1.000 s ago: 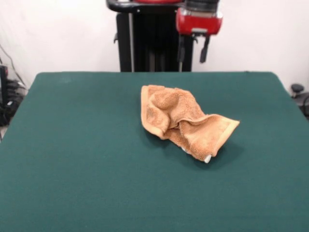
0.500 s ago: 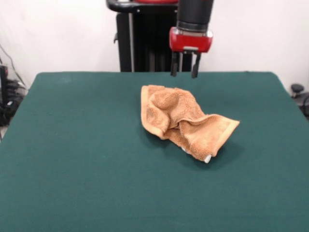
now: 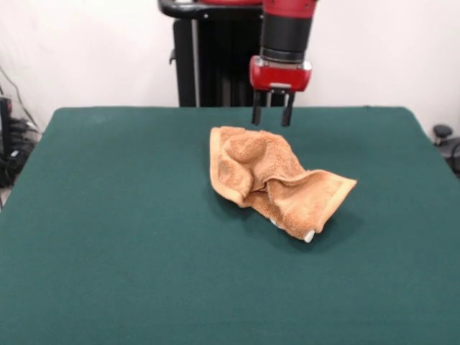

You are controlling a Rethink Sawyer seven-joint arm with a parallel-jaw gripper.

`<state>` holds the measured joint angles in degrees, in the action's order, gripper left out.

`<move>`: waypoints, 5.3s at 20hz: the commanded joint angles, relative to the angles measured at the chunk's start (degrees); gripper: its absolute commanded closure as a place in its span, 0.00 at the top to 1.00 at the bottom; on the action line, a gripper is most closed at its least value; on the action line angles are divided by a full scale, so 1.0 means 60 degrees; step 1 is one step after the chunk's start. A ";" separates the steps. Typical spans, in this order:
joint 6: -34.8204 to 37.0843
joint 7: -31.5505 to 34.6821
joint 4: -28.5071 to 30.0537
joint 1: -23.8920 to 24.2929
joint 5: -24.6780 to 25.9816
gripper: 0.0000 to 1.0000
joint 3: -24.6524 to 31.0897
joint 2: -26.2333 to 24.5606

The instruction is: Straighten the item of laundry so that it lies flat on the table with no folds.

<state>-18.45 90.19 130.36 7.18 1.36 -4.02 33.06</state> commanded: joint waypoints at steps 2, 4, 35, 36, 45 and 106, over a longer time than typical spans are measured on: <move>0.0528 0.1682 -0.0614 0.0837 0.0418 1.00 0.0948 -0.0166; 0.0599 0.1576 -0.0770 0.1150 0.0614 1.00 0.1057 -0.0273; 0.0029 0.1910 -0.1758 0.0501 0.0083 1.00 0.0748 -0.0129; 0.0199 0.1876 -0.1838 0.0548 0.0096 1.00 0.0809 -0.0123; 0.1219 0.1871 -0.1852 0.0398 -0.0325 1.00 0.0785 0.0225; -0.1909 0.2619 -0.2729 0.0829 -0.0281 1.00 0.1574 -0.2558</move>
<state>-28.96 90.20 119.12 12.70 1.77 -1.63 23.32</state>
